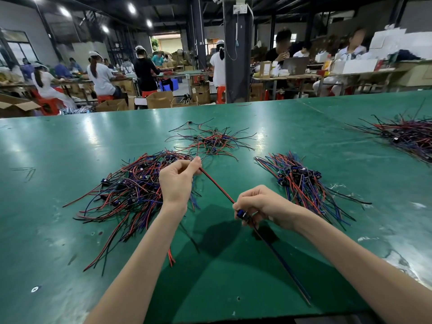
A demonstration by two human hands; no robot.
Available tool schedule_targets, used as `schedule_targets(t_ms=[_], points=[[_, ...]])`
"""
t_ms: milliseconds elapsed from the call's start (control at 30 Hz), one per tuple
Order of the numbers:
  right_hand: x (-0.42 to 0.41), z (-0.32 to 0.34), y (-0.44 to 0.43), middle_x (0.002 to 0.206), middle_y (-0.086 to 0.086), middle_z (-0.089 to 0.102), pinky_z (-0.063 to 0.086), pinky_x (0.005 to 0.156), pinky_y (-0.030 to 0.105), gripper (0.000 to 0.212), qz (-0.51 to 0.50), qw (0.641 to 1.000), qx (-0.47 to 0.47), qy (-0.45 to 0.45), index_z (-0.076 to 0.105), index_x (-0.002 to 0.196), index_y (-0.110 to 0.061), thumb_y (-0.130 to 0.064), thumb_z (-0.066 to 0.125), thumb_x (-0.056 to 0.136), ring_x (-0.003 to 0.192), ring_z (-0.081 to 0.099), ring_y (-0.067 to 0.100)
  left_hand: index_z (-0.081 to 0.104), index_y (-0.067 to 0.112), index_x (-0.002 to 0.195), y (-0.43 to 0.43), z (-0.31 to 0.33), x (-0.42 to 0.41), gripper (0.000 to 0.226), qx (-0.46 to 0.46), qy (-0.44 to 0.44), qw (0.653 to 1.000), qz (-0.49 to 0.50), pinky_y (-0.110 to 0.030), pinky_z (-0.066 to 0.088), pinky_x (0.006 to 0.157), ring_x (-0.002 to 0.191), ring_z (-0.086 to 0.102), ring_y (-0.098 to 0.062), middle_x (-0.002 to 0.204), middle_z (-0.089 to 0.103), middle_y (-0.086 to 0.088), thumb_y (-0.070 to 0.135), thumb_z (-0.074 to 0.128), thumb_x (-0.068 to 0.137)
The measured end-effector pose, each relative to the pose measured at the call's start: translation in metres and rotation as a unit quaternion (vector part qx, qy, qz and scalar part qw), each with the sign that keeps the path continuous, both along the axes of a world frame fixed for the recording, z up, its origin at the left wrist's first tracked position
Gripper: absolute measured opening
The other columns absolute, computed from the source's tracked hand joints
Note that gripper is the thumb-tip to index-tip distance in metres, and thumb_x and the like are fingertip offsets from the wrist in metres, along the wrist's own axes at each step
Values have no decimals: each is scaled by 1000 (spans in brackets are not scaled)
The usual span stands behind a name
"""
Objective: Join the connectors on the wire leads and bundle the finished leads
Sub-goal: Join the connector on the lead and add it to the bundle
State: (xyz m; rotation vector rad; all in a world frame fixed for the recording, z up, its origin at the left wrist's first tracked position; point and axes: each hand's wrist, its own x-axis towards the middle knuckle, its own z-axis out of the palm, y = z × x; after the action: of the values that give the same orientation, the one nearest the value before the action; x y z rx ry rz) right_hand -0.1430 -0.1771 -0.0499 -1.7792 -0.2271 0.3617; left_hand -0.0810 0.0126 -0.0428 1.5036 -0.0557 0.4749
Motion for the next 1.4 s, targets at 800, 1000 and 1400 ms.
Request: schedule_targets(t_ms=[800,1000,1400], points=[[3,-4,8,54,7,61,41,39,18,25,-112,991,51,-52,67,62,-7,-5,62,86,42,52,13,72,10,63,-35,-18,-22,16,26,95,973,-210,-15,36,48,46,39,-5,50,57,2,12,74,79],[0,-3,11,59,5,64,42,42,18,21,-66,995,50,-57,67,66,-5,-6,63,86,47,57,13,71,10,69,-9,-4,-5,11,-39,60,994,-88,-14,41,47,44,43,-2,54,64,5,11,74,80],[-1,-2,9,57,8,63,42,42,20,23,-54,997,12,-55,67,64,-7,-5,61,87,48,54,20,73,9,75,2,-9,6,14,112,0,992,-52,-15,43,49,44,47,0,52,58,12,13,66,87]])
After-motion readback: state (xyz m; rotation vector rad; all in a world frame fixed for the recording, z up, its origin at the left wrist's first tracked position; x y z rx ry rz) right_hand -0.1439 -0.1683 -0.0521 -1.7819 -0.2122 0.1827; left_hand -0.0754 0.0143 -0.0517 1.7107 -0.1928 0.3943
